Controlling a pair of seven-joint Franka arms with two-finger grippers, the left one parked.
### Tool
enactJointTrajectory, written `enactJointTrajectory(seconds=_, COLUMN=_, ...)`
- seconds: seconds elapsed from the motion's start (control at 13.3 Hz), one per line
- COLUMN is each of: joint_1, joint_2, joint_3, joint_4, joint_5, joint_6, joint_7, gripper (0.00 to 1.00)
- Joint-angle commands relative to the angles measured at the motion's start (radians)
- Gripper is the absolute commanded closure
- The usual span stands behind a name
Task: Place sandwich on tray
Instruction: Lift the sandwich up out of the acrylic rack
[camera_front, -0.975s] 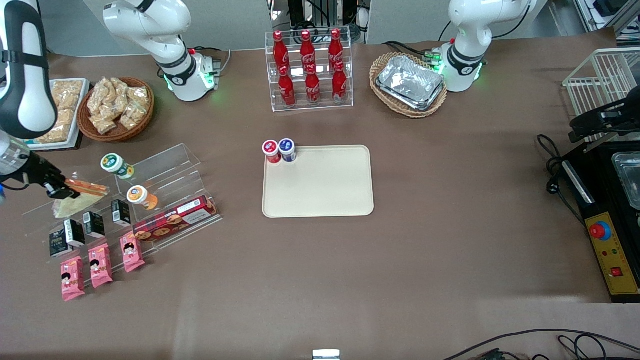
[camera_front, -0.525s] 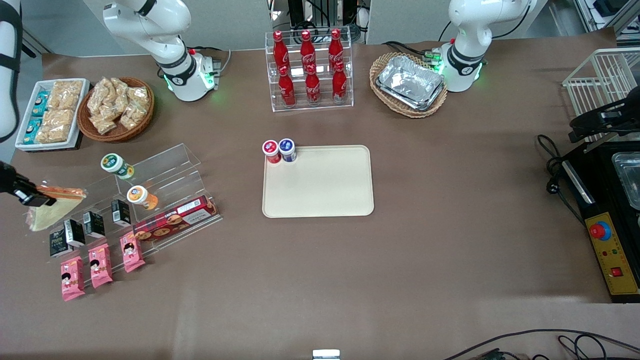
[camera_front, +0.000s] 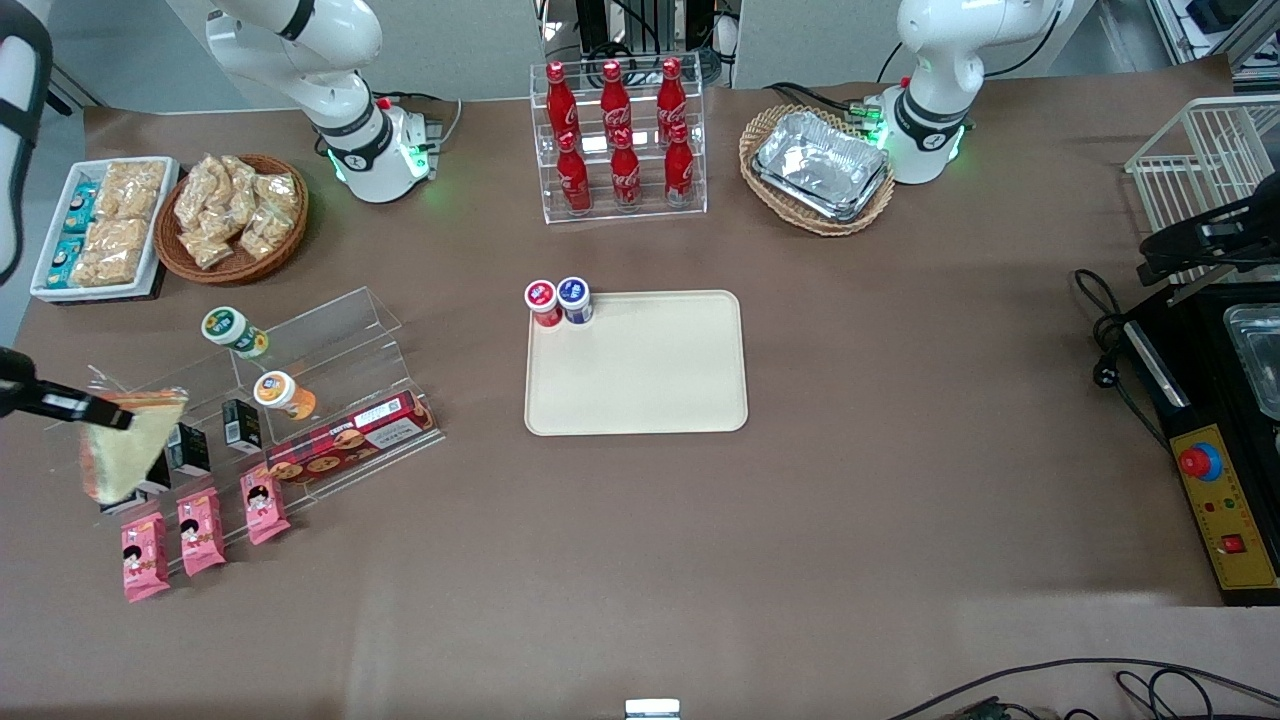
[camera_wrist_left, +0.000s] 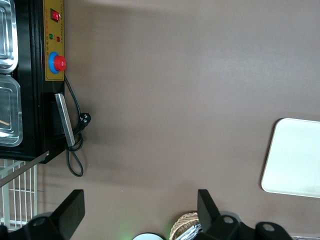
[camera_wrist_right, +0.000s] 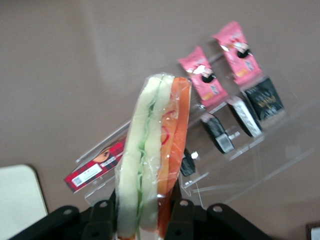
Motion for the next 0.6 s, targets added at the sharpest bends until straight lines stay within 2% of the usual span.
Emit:
enactJointTrajectory(seconds=0.0, joint_1=0.007, joint_2=0.011, joint_3=0.071, joint_4=0.041, joint_5=-0.005, joint_6=-0.033, joint_7=-0.266, gripper=0.62)
enactJointTrajectory(seconds=0.3, joint_1=0.079, joint_2=0.013, joint_3=0.161, joint_4=0.039, joint_5=-0.015, joint_6=-0.030, joint_7=-0.515, gripper=0.61)
enactJointTrajectory(seconds=0.53, joint_1=0.256, joint_2=0.017, joint_3=0.166, joint_4=0.039, joint_5=-0.090, joint_6=-0.022, joint_7=-0.621, gripper=0.61)
